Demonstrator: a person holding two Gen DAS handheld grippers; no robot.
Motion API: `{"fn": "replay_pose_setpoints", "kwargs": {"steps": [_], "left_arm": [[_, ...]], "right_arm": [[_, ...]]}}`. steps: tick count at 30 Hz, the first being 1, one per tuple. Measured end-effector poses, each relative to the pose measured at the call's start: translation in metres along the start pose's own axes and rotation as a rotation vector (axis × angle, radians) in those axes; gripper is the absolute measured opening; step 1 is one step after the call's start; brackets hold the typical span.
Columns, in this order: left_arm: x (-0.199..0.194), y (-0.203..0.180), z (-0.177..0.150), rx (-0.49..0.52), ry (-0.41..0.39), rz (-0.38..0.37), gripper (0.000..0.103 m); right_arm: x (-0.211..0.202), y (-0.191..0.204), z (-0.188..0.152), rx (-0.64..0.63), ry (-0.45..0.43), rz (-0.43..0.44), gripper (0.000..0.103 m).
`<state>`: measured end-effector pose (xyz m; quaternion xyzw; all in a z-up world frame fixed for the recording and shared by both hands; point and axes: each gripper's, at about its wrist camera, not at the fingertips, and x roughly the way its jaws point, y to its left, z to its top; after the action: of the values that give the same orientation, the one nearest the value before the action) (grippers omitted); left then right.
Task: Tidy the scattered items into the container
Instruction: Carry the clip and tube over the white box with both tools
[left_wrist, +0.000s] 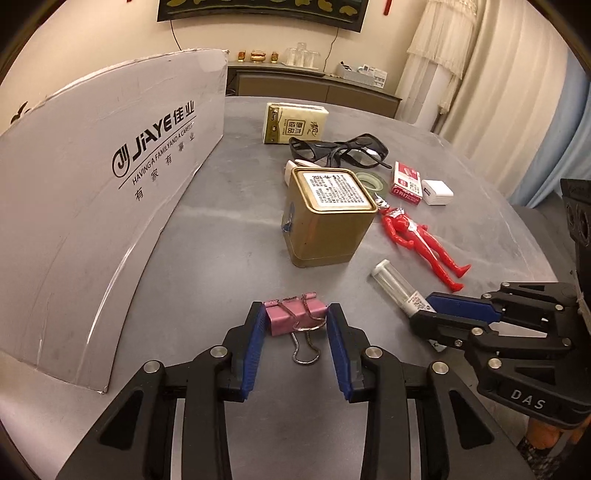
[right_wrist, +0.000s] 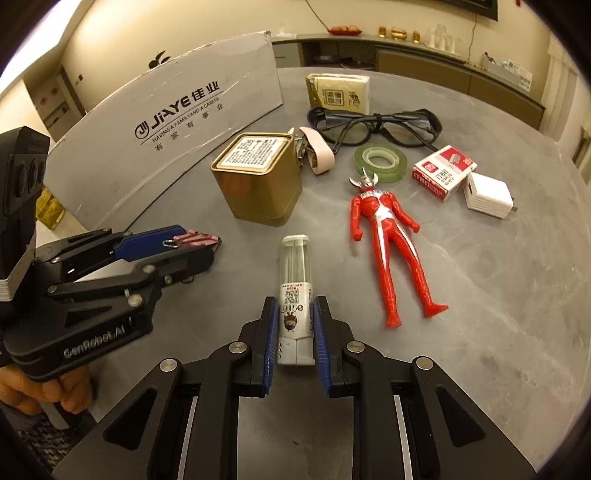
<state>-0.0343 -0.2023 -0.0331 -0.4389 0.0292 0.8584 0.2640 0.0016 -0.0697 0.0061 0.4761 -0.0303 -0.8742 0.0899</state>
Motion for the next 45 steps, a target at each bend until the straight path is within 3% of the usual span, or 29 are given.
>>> {"fn": "replay_pose_setpoints", "kwargs": {"steps": [6, 14, 24, 37, 45], "left_arm": [[-0.001, -0.011, -0.001, 0.065, -0.011, 0.019, 0.034], [-0.033, -0.015, 0.010, 0.092, -0.117, 0.000, 0.034], [-0.069, -0.019, 0.028, 0.088, -0.219, -0.057, 0.034], [-0.117, 0.011, 0.048, 0.004, -0.322, -0.092, 0.034], [-0.135, 0.039, 0.055, -0.066, -0.359, -0.059, 0.034]], "right_arm": [[-0.001, -0.011, 0.004, 0.014, -0.002, 0.044, 0.020], [-0.019, -0.019, 0.012, 0.056, -0.055, 0.111, 0.020], [-0.035, -0.029, 0.026, 0.090, -0.152, 0.117, 0.020], [-0.064, -0.020, 0.047, 0.073, -0.214, 0.088, 0.020], [-0.079, 0.004, 0.071, 0.028, -0.216, 0.098, 0.020]]}}
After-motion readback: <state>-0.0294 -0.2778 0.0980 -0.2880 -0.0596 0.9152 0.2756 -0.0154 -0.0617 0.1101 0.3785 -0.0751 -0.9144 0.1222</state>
